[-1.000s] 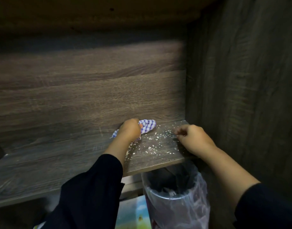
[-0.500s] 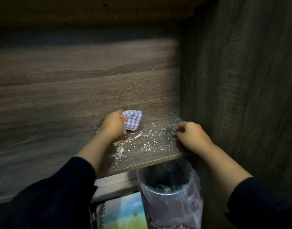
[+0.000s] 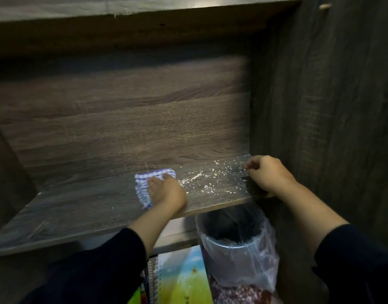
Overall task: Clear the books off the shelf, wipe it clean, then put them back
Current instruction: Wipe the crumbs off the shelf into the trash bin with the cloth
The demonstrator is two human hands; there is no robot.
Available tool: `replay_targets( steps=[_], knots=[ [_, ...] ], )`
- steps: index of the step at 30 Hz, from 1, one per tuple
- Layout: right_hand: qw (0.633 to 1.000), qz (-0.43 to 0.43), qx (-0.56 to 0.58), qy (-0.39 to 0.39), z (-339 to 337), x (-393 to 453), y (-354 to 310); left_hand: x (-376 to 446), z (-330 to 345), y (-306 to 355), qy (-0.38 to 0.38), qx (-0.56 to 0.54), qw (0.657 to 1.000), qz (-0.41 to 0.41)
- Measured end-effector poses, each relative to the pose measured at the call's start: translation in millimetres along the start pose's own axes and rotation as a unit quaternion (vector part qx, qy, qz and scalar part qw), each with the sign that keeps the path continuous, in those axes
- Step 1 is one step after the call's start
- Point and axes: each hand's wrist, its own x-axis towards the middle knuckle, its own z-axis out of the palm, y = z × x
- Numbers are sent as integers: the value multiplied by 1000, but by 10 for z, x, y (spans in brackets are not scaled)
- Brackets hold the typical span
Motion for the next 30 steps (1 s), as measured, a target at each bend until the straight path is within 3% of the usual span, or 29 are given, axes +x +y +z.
replay_targets(
  steps=[6, 10, 13, 16, 19, 27, 30],
  knots=[
    [1000, -8, 4, 8, 34, 38, 81, -160, 203, 721, 0, -76, 996, 54],
    [999, -20, 22, 20, 64, 67, 133, 47, 143, 749, 48, -161, 981, 97],
    [999, -29, 28, 19, 51, 80, 144, 152, -79, 498, 113, -93, 985, 88],
    [999, -19, 34, 26, 29, 58, 132, 260, -173, 158, 57, 3, 996, 62],
    [999, -19, 37, 21, 47, 65, 105, 288, -107, -36, 13, 73, 989, 125],
    [999, 8, 32, 15, -3, 31, 59, 300, 36, 48, -43, -64, 972, 221],
    [995, 67, 50, -58, -80, 5, 103, 369, 53, 119, 10, -28, 981, 189]
  ],
)
